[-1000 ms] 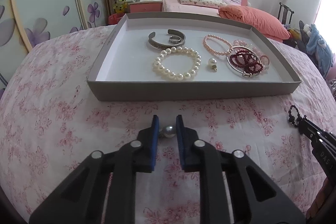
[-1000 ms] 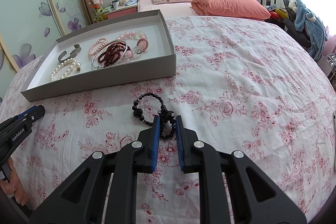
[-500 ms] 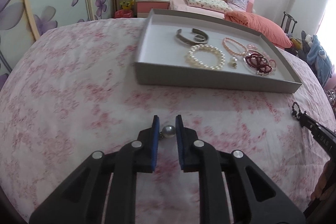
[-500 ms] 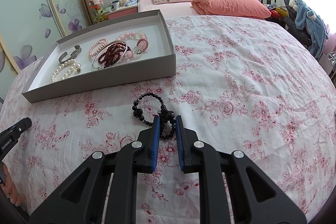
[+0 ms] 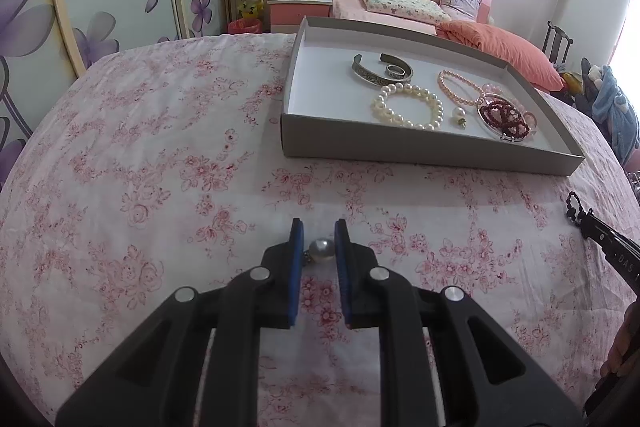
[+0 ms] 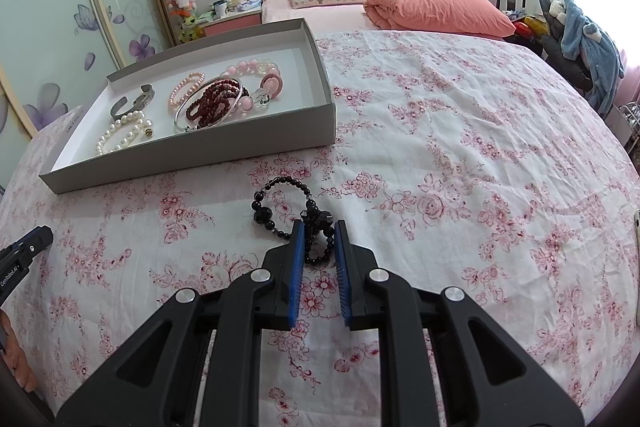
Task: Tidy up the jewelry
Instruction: 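Close the left gripper on the pearl earring while the right gripper holds the black bracelet, then carry the pearl earring and black bead bracelet over the gray tray with both grippers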
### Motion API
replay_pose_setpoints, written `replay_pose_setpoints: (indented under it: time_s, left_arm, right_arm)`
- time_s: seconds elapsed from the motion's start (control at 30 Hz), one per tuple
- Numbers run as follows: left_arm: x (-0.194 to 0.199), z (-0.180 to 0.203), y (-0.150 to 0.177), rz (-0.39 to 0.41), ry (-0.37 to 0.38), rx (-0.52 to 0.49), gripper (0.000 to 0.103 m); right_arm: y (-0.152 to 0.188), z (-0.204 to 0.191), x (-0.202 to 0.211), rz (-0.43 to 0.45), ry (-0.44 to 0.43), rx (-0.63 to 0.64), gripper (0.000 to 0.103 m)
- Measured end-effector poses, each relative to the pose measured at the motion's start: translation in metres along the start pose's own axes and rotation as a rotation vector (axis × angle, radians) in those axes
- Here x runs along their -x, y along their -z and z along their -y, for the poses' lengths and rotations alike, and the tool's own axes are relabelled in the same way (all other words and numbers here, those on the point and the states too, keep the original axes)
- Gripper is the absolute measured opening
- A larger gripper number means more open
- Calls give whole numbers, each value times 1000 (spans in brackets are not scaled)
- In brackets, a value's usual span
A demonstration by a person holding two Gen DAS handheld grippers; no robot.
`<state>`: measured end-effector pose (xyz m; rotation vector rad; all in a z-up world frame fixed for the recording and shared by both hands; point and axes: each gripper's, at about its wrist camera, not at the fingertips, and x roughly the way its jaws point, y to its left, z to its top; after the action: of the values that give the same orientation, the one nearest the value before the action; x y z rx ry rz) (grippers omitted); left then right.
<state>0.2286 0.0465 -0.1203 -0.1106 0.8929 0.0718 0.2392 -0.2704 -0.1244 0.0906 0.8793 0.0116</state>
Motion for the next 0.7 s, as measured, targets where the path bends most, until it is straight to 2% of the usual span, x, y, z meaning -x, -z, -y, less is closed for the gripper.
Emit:
replay_pose_setpoints:
  time_s: [0.47, 0.7]
  left_arm:
    - [-1, 0, 0, 0, 2, 2, 17]
    - [4, -6, 2, 5, 8, 38, 16]
  right_arm:
    - [0, -1, 0, 2, 2, 4, 16]
    - [2, 1, 21, 91, -49, -3, 15]
